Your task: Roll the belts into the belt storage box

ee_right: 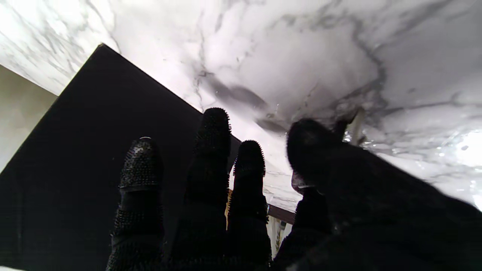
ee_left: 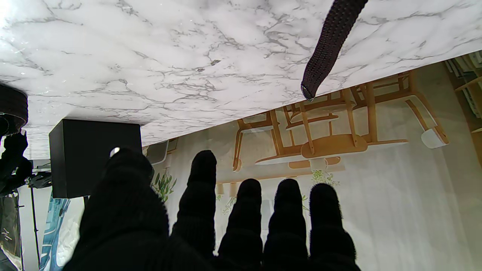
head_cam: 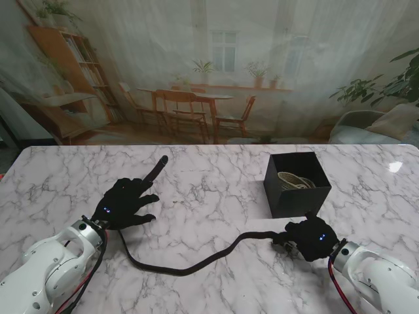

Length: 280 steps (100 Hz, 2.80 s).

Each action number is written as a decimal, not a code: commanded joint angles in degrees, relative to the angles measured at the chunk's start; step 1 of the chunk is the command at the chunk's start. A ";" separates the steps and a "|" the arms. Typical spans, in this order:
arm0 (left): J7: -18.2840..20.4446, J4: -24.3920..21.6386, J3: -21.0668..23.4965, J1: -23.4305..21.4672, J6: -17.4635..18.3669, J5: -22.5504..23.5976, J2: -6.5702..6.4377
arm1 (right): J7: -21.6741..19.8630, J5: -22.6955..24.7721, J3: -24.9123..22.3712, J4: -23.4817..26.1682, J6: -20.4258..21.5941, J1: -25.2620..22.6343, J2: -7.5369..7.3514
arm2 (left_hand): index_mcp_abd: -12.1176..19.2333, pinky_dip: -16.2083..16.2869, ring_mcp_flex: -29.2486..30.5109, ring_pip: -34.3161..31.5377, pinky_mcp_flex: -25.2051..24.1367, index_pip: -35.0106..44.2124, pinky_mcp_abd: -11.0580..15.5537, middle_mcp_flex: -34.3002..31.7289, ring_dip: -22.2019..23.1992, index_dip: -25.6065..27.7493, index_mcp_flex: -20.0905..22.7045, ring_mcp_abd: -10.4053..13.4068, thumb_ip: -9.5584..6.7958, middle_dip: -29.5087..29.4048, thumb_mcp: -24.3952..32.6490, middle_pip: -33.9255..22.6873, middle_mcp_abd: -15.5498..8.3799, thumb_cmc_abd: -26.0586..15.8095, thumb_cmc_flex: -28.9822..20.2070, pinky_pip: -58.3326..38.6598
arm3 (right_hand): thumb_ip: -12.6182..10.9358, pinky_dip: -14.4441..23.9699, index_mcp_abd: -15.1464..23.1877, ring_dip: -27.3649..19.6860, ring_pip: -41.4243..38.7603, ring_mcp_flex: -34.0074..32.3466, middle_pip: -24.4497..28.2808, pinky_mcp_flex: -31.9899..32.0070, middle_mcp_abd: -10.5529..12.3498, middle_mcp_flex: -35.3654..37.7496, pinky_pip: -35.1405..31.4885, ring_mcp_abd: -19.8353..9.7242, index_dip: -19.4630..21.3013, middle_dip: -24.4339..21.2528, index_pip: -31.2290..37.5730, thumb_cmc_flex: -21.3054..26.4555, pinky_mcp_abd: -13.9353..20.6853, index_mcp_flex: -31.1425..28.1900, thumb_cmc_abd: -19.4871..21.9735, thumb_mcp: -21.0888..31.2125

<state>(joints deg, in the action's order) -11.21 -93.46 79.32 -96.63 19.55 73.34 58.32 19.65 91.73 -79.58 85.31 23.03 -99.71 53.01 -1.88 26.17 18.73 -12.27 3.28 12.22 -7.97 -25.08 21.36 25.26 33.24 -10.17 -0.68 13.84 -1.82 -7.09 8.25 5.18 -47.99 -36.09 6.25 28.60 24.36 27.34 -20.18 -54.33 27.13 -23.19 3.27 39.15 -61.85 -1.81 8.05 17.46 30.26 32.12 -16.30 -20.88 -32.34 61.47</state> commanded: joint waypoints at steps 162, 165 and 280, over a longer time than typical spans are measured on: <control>-0.48 -0.63 -0.44 -0.23 0.07 0.12 0.23 | 4.71 -18.64 8.79 -9.23 1.95 6.03 4.05 | -1.28 0.83 -0.94 1.72 -1.21 0.22 -1.29 1.59 0.21 0.78 0.47 -0.77 1.04 0.64 0.28 1.39 1.30 -2.31 -2.21 2.48 | 6.93 2.11 1.95 6.46 -33.27 -20.80 10.65 -15.94 -3.58 44.46 -14.42 6.36 -2.03 7.43 20.89 6.76 -1.07 -19.89 1.03 -5.69; -0.49 -0.63 -0.45 -0.23 0.07 0.11 0.23 | 4.61 -18.68 8.76 -9.15 2.08 6.05 4.06 | -1.25 0.84 -0.89 1.70 -1.19 0.26 -1.28 1.56 0.22 0.79 0.54 -0.75 1.04 0.64 0.29 1.38 1.32 -2.28 -2.25 2.47 | 7.91 2.00 -3.31 6.48 -32.74 -20.79 10.81 -15.97 -2.88 44.50 -14.30 5.74 -5.34 7.49 23.07 6.37 -0.43 -21.32 -0.55 -6.73; -0.14 -0.79 -0.38 -0.21 0.23 -0.32 0.30 | -22.80 -22.03 0.77 6.92 2.15 -1.60 4.32 | -1.28 0.84 -1.11 1.72 -1.28 0.42 -1.20 2.27 0.20 0.84 0.66 -0.75 1.03 0.56 0.26 1.58 1.45 -2.30 -2.34 2.55 | 8.97 3.34 -4.97 6.73 -7.29 -3.60 1.84 -2.78 -5.14 19.67 -4.45 5.17 14.95 10.66 26.91 0.59 0.26 -20.48 -1.46 -8.48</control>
<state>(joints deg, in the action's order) -12.12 -94.04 79.10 -96.84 19.71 73.19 58.43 -4.10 66.22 -78.93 92.27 25.40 -101.16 57.01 -1.96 26.18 18.73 -12.27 2.93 12.24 -7.97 -24.98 21.36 25.68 33.24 -10.18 -0.68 13.86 -1.82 -7.07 8.34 4.31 -47.99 -35.39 14.81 30.13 12.98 31.55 -24.22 -60.76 27.55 -28.21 -0.42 63.78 -65.58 1.61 22.22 25.25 48.91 34.16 -12.99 -34.98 -35.20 53.82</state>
